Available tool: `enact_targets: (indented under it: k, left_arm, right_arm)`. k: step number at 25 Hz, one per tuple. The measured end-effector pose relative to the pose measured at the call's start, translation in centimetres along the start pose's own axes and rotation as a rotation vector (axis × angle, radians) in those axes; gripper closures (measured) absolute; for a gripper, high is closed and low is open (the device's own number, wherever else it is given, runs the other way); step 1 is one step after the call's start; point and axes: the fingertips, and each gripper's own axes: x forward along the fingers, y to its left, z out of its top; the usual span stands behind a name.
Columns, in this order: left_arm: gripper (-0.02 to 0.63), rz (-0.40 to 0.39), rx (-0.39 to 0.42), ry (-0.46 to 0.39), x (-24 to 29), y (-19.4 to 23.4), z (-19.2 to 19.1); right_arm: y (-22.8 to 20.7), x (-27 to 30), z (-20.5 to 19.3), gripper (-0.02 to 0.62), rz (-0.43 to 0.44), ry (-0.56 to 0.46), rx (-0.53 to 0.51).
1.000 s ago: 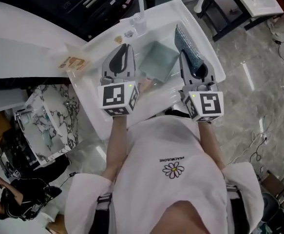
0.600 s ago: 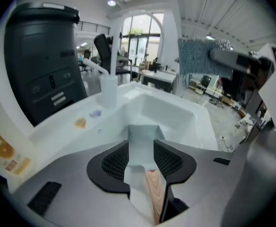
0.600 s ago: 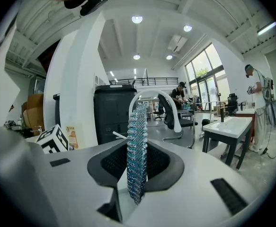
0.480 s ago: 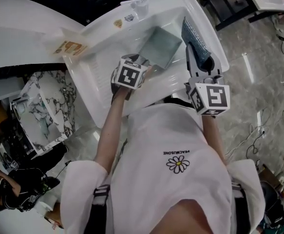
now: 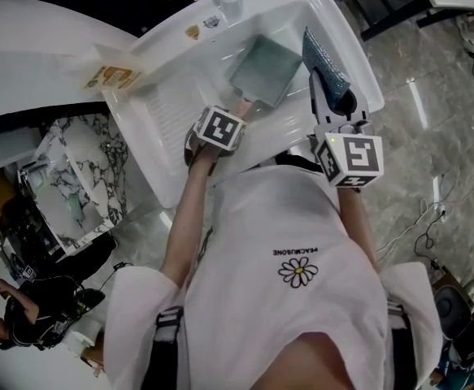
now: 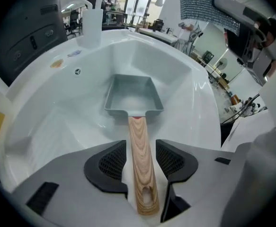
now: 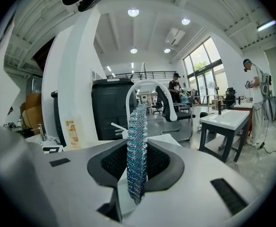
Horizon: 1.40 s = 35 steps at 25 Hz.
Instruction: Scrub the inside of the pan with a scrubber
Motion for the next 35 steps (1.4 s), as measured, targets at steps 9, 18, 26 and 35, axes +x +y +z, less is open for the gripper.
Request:
enact_targets:
  k: [9, 18, 26, 35]
  left_arm:
    - [0.463, 0.004, -0.041, 0.035, 1.6, -0.4, -0.8]
    - [0.466, 0.027, -0.029, 0.028, 0.6, -0.1, -1.1]
    - [0.466, 0.011, -0.064, 0.049, -1.6, -0.7, -3.3]
    - [0.466, 0.013, -0.056, 0.01, -2.3, -0.7, -3.3]
  right_arm:
    - [0.1, 0.6, -0.6, 0.537, 0.019, 0.029, -0.03]
    - [0.5, 2.1, -1.8, 0.537, 0.086, 0.126, -0.076]
    - [1.5, 7.5, -8.1, 0.537, 0.403, 0.467, -0.175]
    - [2.9, 14.4, -17.3, 0.537, 0.577, 0.835, -0.346]
